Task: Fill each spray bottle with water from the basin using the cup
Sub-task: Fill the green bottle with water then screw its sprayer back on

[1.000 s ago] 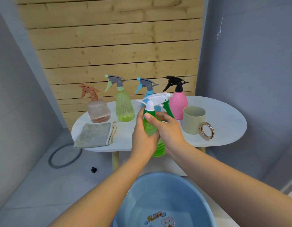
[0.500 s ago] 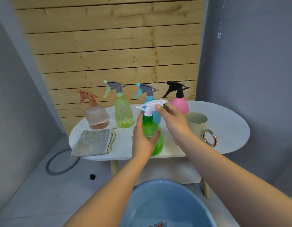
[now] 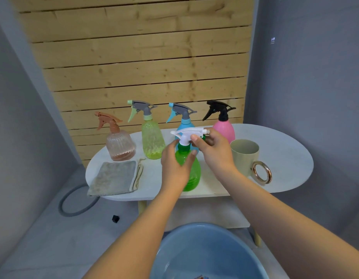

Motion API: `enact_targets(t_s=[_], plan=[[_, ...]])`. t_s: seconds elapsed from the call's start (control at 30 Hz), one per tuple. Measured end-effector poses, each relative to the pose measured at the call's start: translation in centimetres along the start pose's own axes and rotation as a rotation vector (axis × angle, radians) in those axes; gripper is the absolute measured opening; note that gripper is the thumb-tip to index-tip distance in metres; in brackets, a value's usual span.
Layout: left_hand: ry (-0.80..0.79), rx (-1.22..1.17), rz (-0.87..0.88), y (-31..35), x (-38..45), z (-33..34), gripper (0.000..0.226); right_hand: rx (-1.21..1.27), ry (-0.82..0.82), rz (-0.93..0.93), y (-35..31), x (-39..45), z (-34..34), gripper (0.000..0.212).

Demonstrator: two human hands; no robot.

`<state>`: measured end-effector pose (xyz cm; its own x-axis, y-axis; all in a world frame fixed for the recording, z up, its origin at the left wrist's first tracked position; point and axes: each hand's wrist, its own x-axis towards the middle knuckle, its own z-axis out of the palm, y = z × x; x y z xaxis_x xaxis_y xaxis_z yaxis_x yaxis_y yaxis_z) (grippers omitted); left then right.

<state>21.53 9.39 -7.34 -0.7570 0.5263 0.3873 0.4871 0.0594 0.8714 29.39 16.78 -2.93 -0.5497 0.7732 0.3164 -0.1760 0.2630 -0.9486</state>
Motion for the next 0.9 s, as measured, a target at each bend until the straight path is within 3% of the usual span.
enact_targets(t_s=[0.13, 0.27, 0.43, 0.57, 0.63, 0.77, 0.9], plan=[[0.063, 0.035, -0.006, 1.5, 0.6, -0.8, 0.021, -0.097, -0.024, -0.061, -0.2, -0.2, 0.6, 0.011], [0.063, 0.048, -0.046, 1.9, 1.0, -1.2, 0.012, -0.166, -0.037, -0.047, -0.2, -0.1, 0.7, 0.016], [0.058, 0.017, -0.069, 1.9, 1.0, -1.3, 0.028, -0.18, -0.103, -0.008, -0.2, 0.0, -0.1, 0.017], [-0.017, 0.037, -0.016, 1.5, 0.6, -1.5, 0.013, -0.016, -0.146, 0.073, -0.1, -0.6, -0.5, 0.021], [-0.036, 0.049, 0.013, 1.3, 0.7, -1.4, 0.015, 0.028, -0.146, 0.109, -0.1, -0.7, -0.5, 0.021], [-0.013, 0.08, -0.023, 1.2, 1.3, -1.6, 0.041, 0.034, -0.095, 0.135, -0.1, -0.8, -0.1, 0.021], [0.035, 0.031, -0.025, 1.3, 0.9, -1.6, 0.035, 0.002, -0.068, 0.116, 0.2, -0.8, 0.3, 0.02]])
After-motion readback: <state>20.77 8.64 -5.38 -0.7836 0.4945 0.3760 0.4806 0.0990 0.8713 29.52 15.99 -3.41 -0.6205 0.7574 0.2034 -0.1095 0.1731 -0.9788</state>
